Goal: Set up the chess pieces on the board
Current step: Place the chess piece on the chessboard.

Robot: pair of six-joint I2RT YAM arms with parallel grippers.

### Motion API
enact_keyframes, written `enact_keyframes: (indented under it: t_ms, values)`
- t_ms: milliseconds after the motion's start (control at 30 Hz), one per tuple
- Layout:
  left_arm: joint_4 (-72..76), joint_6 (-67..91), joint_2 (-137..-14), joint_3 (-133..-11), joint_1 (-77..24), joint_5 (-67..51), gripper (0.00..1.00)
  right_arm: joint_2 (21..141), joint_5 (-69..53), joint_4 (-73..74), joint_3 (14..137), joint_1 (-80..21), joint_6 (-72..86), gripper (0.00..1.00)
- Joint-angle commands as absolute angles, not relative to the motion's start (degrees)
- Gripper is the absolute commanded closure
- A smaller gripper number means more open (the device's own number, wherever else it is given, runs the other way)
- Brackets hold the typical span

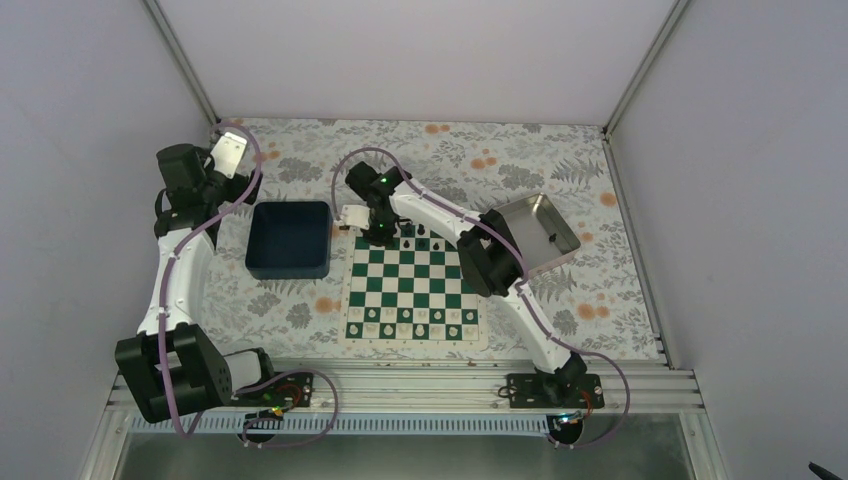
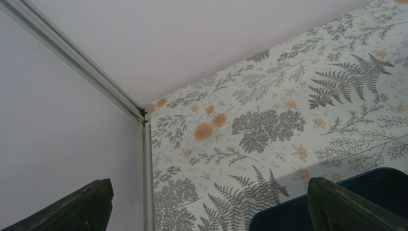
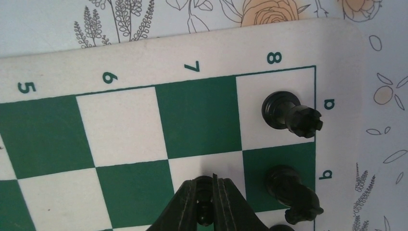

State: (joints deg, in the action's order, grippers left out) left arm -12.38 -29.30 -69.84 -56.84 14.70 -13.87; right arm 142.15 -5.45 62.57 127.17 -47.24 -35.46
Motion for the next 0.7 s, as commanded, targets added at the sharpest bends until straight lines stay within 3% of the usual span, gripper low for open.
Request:
enact_keyframes:
  t_ms: [0, 233, 433, 667]
  values:
    - [-11.3, -29.0, -68.6, -56.3, 15.2, -15.7, 0.00, 143.0, -5.2, 61.9, 128.4, -47.7, -35.0, 0.88]
    - [-11.8, -28.6, -69.0, -57.1, 15.2, -16.2, 0.00, 137.5, -6.4, 61.1, 127.9, -47.7, -34.8, 0.70]
    - [-12.8, -28.5, -68.6, -58.3, 15.2, -16.3, 0.00, 125.8, -2.8, 61.7, 122.7, -46.7, -35.5, 0.68]
    - [-12.3, -28.2, -67.9, -57.5, 15.2, -17.7, 0.00, 106.9, 0.1, 60.7, 105.4, -31.2, -35.4, 0.61]
